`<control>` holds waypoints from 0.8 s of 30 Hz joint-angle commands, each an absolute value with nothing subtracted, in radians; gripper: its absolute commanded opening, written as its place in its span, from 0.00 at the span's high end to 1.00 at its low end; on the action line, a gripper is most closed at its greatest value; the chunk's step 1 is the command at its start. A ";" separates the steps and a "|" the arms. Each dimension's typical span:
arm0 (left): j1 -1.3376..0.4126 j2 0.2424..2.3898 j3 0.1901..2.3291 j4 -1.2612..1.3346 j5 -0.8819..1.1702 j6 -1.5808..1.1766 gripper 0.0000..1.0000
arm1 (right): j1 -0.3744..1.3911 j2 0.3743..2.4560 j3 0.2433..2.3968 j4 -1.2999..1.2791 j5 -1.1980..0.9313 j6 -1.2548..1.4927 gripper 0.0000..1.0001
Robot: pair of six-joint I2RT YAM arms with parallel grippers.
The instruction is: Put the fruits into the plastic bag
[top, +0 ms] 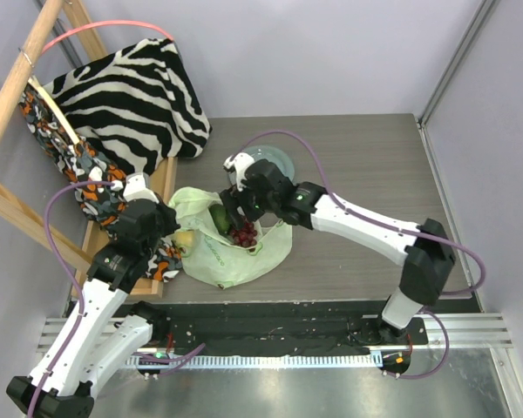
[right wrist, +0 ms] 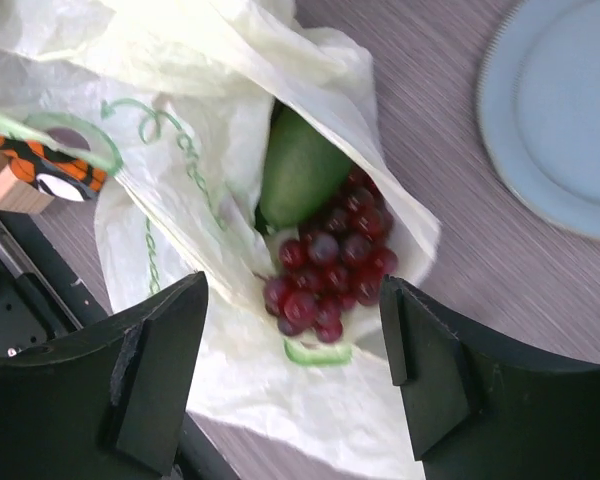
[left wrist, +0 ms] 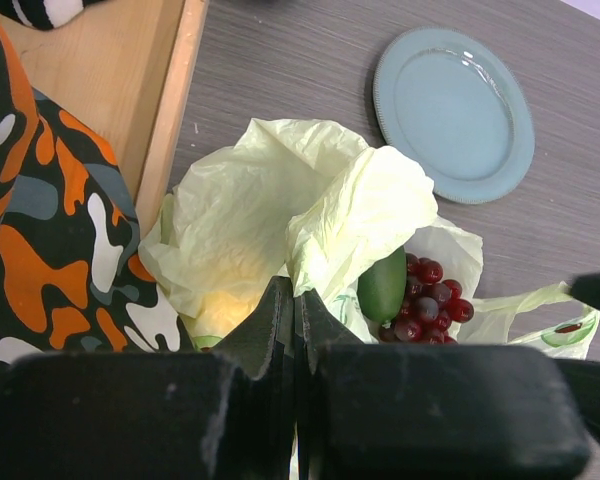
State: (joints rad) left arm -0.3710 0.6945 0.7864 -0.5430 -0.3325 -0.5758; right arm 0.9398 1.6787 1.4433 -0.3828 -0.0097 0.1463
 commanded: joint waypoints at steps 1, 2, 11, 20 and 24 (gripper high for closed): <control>-0.364 0.684 0.779 -0.525 -0.357 -0.601 1.00 | 0.931 1.563 1.401 -0.461 0.139 0.204 0.22; -0.365 0.686 0.781 -0.525 -0.356 -0.601 1.00 | 0.911 1.554 1.404 -0.491 0.156 0.227 0.22; -0.365 0.690 0.779 -0.526 -0.344 -0.603 1.00 | 0.600 1.519 1.404 -0.686 -0.032 0.512 0.24; -0.365 0.701 0.785 -0.523 -0.339 -0.601 1.00 | 0.496 1.586 1.379 -0.707 -0.167 0.635 0.27; -0.365 0.701 0.784 -0.520 -0.344 -0.598 1.00 | 0.479 1.659 1.390 -0.715 -0.231 0.627 0.26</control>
State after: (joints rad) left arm -0.3706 0.7010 0.7822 -0.5423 -0.3317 -0.5755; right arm 0.4950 1.6051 1.3804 -0.6994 -0.1394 0.5987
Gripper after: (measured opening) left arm 0.017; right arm 0.738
